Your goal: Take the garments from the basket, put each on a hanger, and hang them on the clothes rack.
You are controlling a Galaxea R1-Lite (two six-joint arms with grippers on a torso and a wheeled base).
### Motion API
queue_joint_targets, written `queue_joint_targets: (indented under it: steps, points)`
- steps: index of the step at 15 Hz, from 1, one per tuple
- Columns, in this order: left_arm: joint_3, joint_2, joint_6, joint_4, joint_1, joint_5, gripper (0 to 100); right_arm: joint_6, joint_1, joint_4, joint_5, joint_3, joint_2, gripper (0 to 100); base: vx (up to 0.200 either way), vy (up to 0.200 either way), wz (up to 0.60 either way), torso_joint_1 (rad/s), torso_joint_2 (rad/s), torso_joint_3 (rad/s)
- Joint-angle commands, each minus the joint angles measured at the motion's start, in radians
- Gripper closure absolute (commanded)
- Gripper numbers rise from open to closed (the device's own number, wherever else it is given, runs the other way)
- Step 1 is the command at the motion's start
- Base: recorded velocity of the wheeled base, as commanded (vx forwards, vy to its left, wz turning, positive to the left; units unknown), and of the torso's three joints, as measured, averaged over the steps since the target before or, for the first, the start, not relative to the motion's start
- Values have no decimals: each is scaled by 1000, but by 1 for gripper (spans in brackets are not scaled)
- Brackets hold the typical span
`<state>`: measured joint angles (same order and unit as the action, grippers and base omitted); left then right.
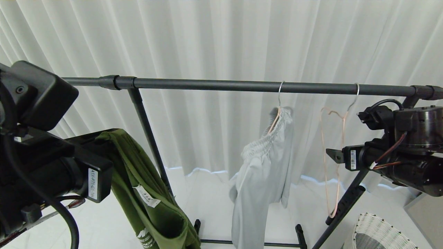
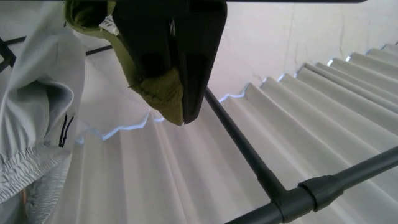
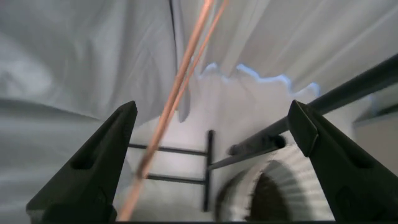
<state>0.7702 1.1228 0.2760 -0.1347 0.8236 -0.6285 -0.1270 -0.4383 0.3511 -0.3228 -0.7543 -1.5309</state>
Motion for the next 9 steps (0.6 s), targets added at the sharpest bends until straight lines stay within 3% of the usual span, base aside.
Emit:
queue_joint_targets:
  steps: [1, 9]
  points:
    - [0, -1, 0, 0, 0, 0, 100, -17, -5, 0, 1, 1, 6, 0, 0, 0, 0, 0, 0, 0]
    - [1, -4, 0, 0, 0, 0, 100, -92, 10, -30, -4, 4, -72, 0, 0, 0, 0, 0, 0, 0]
